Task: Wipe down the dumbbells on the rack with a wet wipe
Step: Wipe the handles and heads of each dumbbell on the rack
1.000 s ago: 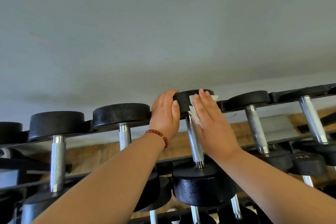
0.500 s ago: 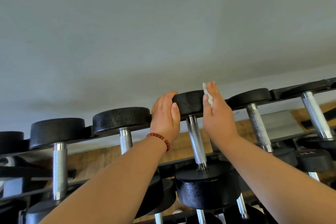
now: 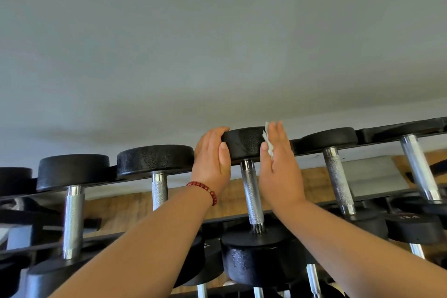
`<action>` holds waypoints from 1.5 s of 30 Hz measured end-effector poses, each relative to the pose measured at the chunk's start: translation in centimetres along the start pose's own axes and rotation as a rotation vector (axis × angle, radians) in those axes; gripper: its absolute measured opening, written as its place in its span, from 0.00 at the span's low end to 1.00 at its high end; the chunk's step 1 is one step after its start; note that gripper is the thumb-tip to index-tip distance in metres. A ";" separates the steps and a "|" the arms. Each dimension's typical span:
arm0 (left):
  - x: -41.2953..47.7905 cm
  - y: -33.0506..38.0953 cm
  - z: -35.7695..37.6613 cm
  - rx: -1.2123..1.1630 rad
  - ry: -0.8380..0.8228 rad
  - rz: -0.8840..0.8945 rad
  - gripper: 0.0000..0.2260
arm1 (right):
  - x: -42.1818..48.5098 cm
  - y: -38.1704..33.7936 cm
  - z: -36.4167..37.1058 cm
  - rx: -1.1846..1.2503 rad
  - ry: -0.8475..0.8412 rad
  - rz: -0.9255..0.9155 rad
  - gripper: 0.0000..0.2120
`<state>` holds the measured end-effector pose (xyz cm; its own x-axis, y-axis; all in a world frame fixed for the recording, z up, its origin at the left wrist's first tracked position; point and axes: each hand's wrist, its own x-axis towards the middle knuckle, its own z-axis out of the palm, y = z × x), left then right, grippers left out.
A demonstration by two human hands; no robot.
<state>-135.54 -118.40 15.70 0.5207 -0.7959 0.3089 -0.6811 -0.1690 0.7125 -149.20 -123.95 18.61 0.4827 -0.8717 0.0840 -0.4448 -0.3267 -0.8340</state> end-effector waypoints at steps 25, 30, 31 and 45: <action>-0.1 0.6 0.0 0.027 0.017 -0.041 0.27 | 3.4 1.8 -1.0 -0.734 -0.021 -0.802 0.25; -0.7 0.8 -0.8 -0.053 -0.055 -0.057 0.23 | 4.3 2.8 -2.2 -0.772 -0.131 -1.001 0.29; -1.0 0.8 -0.9 -0.082 -0.060 -0.078 0.22 | 4.3 3.3 -2.7 -0.789 -0.144 -1.043 0.28; -2.3 -0.3 -1.5 -0.326 -0.046 -0.213 0.19 | 7.1 1.8 -4.2 -0.888 -0.388 -1.373 0.25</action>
<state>-135.82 -115.65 15.69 0.6039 -0.7895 0.1093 -0.3571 -0.1454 0.9227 -149.75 -132.32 19.99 0.9323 0.3049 0.1945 0.2413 -0.9250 0.2935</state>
